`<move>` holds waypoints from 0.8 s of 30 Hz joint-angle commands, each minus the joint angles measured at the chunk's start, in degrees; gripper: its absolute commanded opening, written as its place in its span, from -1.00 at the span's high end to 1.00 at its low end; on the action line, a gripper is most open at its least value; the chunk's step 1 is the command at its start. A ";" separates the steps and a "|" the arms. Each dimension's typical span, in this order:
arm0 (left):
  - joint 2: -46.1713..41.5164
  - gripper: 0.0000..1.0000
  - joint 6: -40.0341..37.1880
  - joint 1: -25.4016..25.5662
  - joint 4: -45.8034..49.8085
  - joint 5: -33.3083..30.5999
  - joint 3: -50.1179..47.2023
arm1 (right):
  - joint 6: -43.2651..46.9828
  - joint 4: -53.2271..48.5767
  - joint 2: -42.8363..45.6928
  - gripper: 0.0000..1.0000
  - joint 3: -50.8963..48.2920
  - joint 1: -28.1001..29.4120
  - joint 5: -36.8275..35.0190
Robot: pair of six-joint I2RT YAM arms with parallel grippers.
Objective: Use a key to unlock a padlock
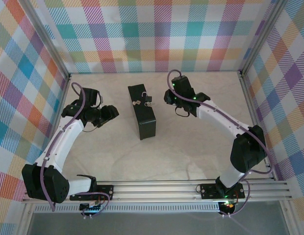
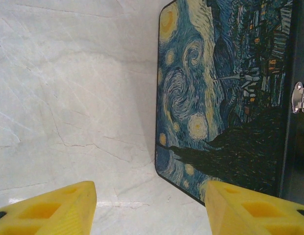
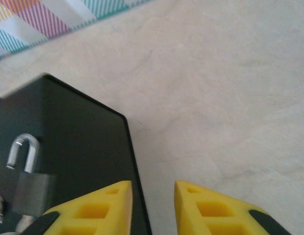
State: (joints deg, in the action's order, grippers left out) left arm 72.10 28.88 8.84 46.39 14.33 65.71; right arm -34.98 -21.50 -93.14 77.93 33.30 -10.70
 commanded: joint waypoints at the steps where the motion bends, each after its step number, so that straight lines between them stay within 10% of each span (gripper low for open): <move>1: -0.95 -0.20 -0.68 -0.67 0.92 0.44 0.91 | 2.56 1.96 2.74 0.12 -0.82 -0.08 6.69; 9: -0.05 -0.20 -0.55 -0.64 0.76 1.42 1.43 | 1.27 2.81 -4.91 -0.21 7.39 0.67 16.53; 24: 0.59 -0.20 -1.79 -0.60 1.42 1.87 2.34 | 2.17 -2.41 -17.63 -0.22 19.93 2.54 19.21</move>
State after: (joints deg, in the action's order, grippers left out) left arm 72.42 28.62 8.84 46.46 15.49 66.48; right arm -33.63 -23.03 -110.02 95.33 35.35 6.81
